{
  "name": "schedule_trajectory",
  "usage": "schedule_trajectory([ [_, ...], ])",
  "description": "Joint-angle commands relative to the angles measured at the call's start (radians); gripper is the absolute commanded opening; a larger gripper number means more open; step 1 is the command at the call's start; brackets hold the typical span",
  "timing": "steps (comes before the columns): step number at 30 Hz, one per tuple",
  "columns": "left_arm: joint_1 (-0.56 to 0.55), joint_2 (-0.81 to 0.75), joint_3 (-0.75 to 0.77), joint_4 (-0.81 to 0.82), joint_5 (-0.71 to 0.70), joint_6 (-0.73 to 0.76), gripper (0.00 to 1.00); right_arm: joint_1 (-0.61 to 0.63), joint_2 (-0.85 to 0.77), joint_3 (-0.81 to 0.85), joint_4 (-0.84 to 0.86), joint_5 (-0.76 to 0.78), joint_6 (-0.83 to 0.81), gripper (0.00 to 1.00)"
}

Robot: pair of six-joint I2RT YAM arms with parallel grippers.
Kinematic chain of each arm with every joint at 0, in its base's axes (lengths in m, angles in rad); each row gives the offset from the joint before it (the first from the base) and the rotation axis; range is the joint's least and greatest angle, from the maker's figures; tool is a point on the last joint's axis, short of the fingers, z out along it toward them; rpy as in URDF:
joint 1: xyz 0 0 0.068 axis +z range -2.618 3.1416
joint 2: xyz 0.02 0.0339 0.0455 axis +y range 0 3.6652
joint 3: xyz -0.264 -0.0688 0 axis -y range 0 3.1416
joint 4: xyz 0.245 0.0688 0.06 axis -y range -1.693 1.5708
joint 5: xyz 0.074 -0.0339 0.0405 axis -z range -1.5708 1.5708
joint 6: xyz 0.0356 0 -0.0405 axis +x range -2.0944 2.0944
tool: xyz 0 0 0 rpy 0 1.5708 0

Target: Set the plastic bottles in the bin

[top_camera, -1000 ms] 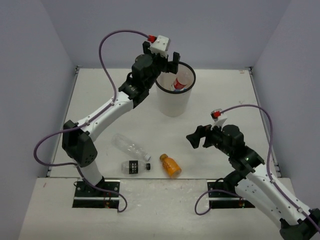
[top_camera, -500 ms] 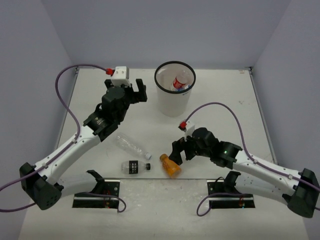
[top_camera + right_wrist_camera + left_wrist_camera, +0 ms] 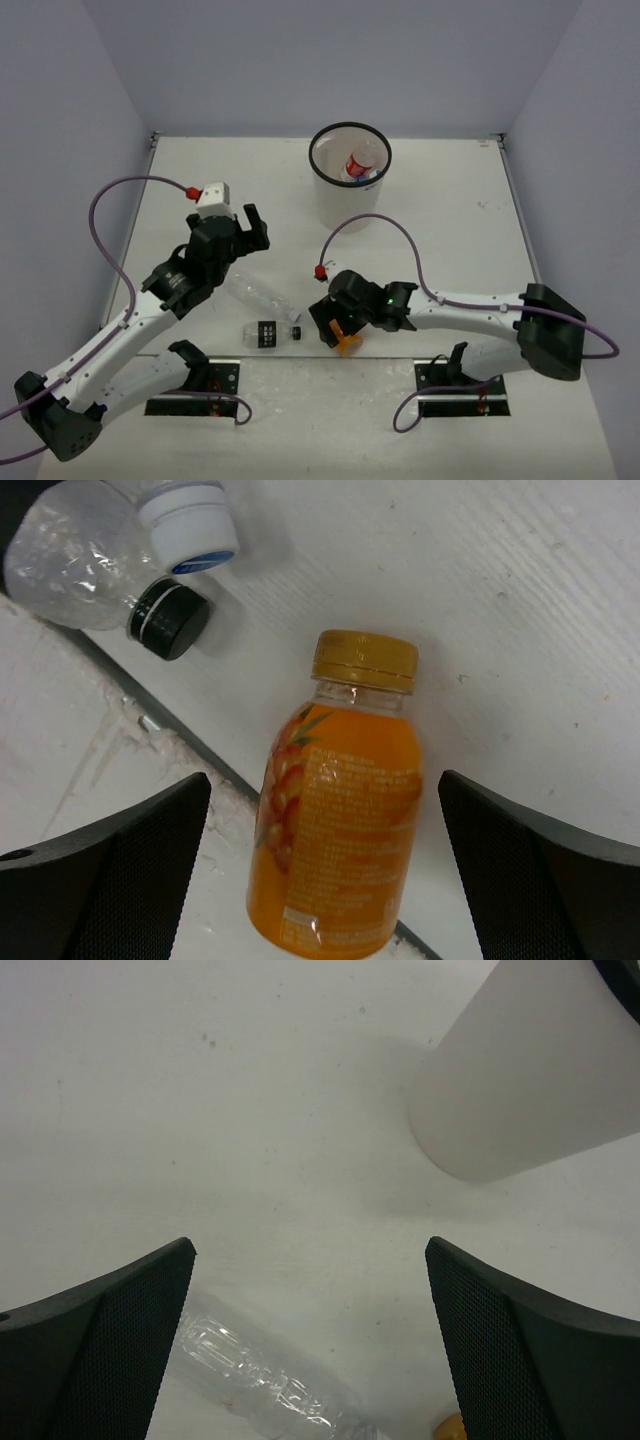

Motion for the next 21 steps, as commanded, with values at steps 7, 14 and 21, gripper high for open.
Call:
schedule_trajectory([
  [7,0.004,-0.039,-0.036,-0.133,-0.069,-0.1,1.0,0.052,0.122,0.099,-0.071,0.165,0.115,0.94],
  [14,0.006,-0.046,-0.062,-0.14,-0.061,-0.125,1.0,0.052,0.115,0.114,-0.101,0.224,0.157,0.49],
  [21,0.006,-0.044,-0.061,-0.181,-0.116,-0.159,1.0,0.052,0.051,0.181,-0.144,0.271,0.097,0.23],
])
